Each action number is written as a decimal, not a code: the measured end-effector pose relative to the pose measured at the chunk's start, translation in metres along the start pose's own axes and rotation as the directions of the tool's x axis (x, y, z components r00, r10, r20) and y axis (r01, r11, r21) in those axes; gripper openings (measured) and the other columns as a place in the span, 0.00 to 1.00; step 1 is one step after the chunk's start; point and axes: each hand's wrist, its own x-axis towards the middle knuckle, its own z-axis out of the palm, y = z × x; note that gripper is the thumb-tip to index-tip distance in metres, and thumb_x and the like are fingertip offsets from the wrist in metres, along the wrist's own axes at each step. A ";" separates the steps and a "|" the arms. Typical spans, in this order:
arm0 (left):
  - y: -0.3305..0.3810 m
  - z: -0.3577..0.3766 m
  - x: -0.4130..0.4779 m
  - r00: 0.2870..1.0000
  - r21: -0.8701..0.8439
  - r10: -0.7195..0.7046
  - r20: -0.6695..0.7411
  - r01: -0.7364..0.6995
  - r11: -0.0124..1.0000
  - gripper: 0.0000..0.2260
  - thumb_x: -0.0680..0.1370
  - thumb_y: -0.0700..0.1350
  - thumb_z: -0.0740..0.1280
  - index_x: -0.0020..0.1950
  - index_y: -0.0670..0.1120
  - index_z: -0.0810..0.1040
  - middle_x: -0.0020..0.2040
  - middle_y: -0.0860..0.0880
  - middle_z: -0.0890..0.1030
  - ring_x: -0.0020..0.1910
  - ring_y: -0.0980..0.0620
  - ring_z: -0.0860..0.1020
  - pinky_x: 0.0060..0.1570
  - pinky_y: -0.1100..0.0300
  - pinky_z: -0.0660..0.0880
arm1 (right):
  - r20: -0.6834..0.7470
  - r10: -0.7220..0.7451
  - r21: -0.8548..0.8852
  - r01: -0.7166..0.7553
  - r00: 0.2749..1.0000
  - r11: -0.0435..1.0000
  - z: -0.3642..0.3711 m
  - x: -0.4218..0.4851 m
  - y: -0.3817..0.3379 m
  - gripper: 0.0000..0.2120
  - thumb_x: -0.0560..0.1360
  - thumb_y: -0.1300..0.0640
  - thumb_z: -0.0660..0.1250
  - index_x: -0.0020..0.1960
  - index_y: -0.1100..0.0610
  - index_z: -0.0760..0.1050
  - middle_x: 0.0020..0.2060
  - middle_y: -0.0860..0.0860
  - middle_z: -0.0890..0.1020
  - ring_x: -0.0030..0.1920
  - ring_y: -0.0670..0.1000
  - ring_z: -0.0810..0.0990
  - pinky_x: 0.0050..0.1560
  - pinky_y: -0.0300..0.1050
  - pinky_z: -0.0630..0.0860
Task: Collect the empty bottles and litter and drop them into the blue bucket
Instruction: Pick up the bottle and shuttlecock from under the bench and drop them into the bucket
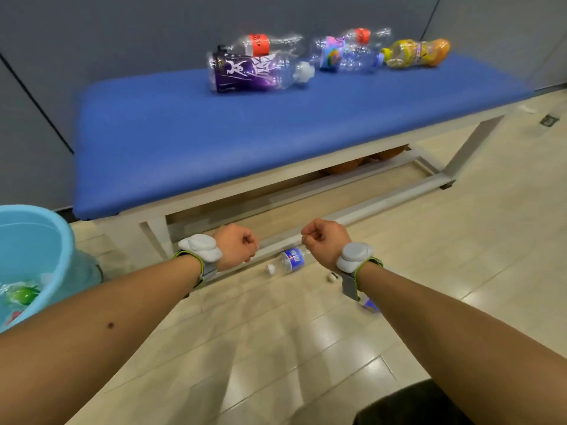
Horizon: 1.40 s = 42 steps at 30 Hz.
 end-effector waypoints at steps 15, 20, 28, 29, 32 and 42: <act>0.011 0.086 0.094 0.997 0.129 0.047 0.054 -0.054 0.990 0.07 0.73 0.46 0.68 0.48 0.49 0.83 0.41 0.52 0.82 0.46 0.49 0.81 0.46 0.64 0.72 | -0.113 0.170 -0.039 -0.175 0.979 0.984 -0.020 0.029 0.109 0.08 0.73 0.57 0.66 0.52 0.56 0.79 0.39 0.48 0.79 0.42 0.51 0.78 0.48 0.39 0.73; 0.012 0.106 0.113 0.996 0.142 0.056 0.073 -0.066 0.988 0.09 0.72 0.46 0.68 0.50 0.49 0.83 0.47 0.49 0.85 0.49 0.48 0.82 0.53 0.58 0.77 | -0.074 0.218 -0.069 -0.223 0.973 0.972 -0.014 0.041 0.130 0.11 0.74 0.55 0.65 0.55 0.55 0.77 0.45 0.51 0.83 0.50 0.53 0.81 0.53 0.43 0.76; -0.011 0.149 0.141 0.985 0.222 0.036 0.168 -0.074 0.972 0.17 0.72 0.47 0.66 0.60 0.49 0.78 0.58 0.48 0.82 0.57 0.46 0.79 0.57 0.57 0.76 | -0.009 0.322 -0.258 -0.314 0.947 0.914 0.020 0.056 0.173 0.23 0.77 0.53 0.62 0.70 0.57 0.66 0.65 0.54 0.76 0.64 0.56 0.75 0.63 0.47 0.73; -0.014 0.155 0.143 0.983 0.238 0.027 0.180 -0.070 0.969 0.18 0.72 0.47 0.66 0.61 0.50 0.77 0.59 0.47 0.81 0.58 0.46 0.79 0.58 0.56 0.76 | 0.005 0.344 -0.292 -0.327 0.939 0.899 0.022 0.058 0.178 0.24 0.77 0.53 0.61 0.72 0.57 0.63 0.67 0.54 0.74 0.66 0.56 0.74 0.64 0.47 0.72; -0.019 0.163 0.149 0.979 0.284 0.023 0.202 -0.081 0.955 0.20 0.72 0.46 0.66 0.64 0.48 0.74 0.62 0.47 0.79 0.60 0.45 0.78 0.60 0.55 0.74 | 0.045 0.393 -0.363 -0.351 0.919 0.863 0.027 0.065 0.186 0.27 0.79 0.52 0.58 0.75 0.57 0.57 0.71 0.55 0.69 0.70 0.56 0.70 0.67 0.46 0.69; -0.028 0.186 0.157 0.962 0.336 -0.030 0.270 -0.065 0.940 0.20 0.70 0.50 0.67 0.61 0.46 0.73 0.55 0.46 0.80 0.52 0.45 0.79 0.48 0.61 0.72 | 0.086 0.463 -0.445 -0.382 0.882 0.810 0.039 0.074 0.203 0.23 0.79 0.54 0.58 0.72 0.60 0.60 0.68 0.56 0.73 0.67 0.56 0.72 0.64 0.45 0.71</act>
